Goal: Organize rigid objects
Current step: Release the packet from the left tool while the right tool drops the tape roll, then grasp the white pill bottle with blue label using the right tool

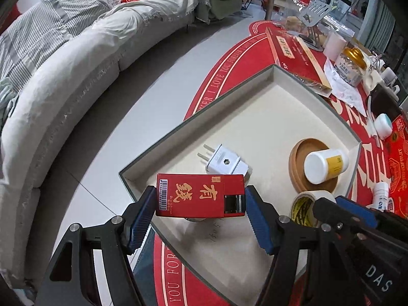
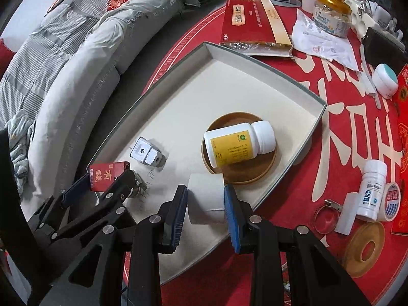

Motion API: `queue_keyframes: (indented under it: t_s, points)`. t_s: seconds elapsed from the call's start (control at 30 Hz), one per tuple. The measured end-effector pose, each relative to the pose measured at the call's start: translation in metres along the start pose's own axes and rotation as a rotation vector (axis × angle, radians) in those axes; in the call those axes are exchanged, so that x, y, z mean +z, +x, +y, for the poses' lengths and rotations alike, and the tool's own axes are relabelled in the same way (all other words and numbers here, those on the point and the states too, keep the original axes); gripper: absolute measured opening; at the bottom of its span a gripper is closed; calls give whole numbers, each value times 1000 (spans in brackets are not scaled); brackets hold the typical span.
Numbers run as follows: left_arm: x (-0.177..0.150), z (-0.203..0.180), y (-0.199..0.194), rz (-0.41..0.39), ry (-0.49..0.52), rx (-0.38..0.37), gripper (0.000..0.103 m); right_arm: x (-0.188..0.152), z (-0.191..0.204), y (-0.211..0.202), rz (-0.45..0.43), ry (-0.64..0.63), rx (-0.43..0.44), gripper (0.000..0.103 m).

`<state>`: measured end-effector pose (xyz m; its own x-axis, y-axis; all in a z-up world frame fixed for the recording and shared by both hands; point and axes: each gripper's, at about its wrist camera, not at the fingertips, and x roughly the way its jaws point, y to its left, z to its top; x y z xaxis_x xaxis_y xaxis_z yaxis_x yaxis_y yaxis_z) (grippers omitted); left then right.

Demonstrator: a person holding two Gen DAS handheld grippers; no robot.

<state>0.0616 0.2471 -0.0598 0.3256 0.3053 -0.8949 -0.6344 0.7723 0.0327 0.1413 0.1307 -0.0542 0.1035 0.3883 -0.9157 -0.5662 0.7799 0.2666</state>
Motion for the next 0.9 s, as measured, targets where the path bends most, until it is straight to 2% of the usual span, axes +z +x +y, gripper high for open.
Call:
queue_keyframes:
  t_s: [0.2,0.23,0.27,0.3,0.33,0.37,0.4,0.53,0.7,0.8,0.9]
  points:
    - [0,2,5,8,-12,18,73,1,1,1,-9,-1,-6,32]
    - [0,3,5,8,-16,22,75,1,1,0,-17,-2,-10,35]
    - [0,4,5,8,-21,23,79,2,0,-3,-27,-1,-13,43]
    - [0,7,6,12,-36,25,82,2,-1,-4,-36,3,-30,60]
    - [1,10,7,22,-49,8,83,3,-5,-9,-63,10,-58,69]
    - [1,12,9,32,-55,-6,85,3,-8,-13,-87,14,-54,85]
    - [1,13,11,49,-59,-12,86,2,-10,-16,-100,16,-51,87]
    - [-4,13,12,87,-56,14,87,-9,-22,-25,-109,21,-71,87]
    - [-19,6,-5,59,-28,-10,87,-47,-56,-35,-104,55,-138,87]
    - [-31,0,-15,52,-3,-24,87,-66,-93,-40,-102,141,-178,87]
    - [-45,-8,-25,35,21,-37,87,-70,-128,-46,-125,226,-241,87]
